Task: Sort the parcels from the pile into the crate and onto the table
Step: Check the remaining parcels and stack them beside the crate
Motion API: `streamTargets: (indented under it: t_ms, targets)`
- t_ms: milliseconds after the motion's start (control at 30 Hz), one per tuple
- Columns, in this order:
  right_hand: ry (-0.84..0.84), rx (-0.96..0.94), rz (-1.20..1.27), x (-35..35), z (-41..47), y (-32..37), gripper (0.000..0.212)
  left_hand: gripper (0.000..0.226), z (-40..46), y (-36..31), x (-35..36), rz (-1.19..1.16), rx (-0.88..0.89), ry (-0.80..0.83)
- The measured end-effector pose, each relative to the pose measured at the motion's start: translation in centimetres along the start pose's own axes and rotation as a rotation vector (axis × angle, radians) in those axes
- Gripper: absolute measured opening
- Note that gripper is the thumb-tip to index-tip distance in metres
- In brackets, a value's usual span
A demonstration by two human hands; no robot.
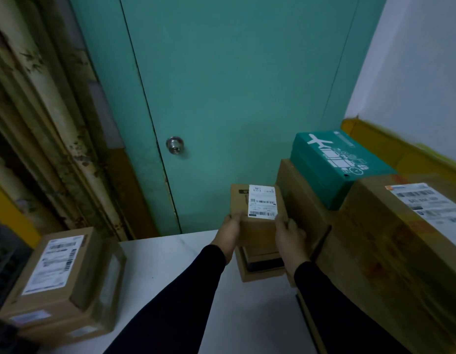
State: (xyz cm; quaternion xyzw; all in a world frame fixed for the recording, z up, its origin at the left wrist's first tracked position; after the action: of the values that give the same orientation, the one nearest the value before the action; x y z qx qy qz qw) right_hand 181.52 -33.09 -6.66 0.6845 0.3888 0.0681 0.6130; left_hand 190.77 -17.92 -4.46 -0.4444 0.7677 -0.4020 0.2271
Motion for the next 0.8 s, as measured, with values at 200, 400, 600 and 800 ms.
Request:
streamTargets:
  t_ms: [200, 400, 600, 800]
  targets:
    - [0.03, -0.091, 0.182, 1.5, -1.9, 1.6, 0.05, 0.045, -1.6, -1.2, -2.8, -0.009, 0.089, -0.049]
    - [0.149, -0.23, 0.324, 3.6, -6.2, 6.5, 0.058, 0.038, -4.7, -3.7, -8.6, 0.049, 0.248, -0.109]
    - [0.34, -0.093, 0.486, 8.8, -10.7, 7.5, 0.073, 0.1, -8.6, -2.5, -14.8, 0.042, 0.278, -0.13]
    - [0.554, -0.092, 0.472, 13.7, -17.6, 8.0, 0.073, 0.11, -12.1, 2.9, -19.7, -0.131, 0.216, -0.023]
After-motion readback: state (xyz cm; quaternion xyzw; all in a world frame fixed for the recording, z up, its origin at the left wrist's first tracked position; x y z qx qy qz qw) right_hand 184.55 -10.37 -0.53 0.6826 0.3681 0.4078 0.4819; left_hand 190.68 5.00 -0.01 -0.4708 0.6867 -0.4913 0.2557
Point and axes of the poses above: each hand's wrist, its own z-axis towards the middle knuckle, its own x-axis out of the palm, y = z × x, the point moved 10 cm from there along z, towards the middle knuckle, and after that the axes turned 6 degrees about -x, right-handed, at the moved point
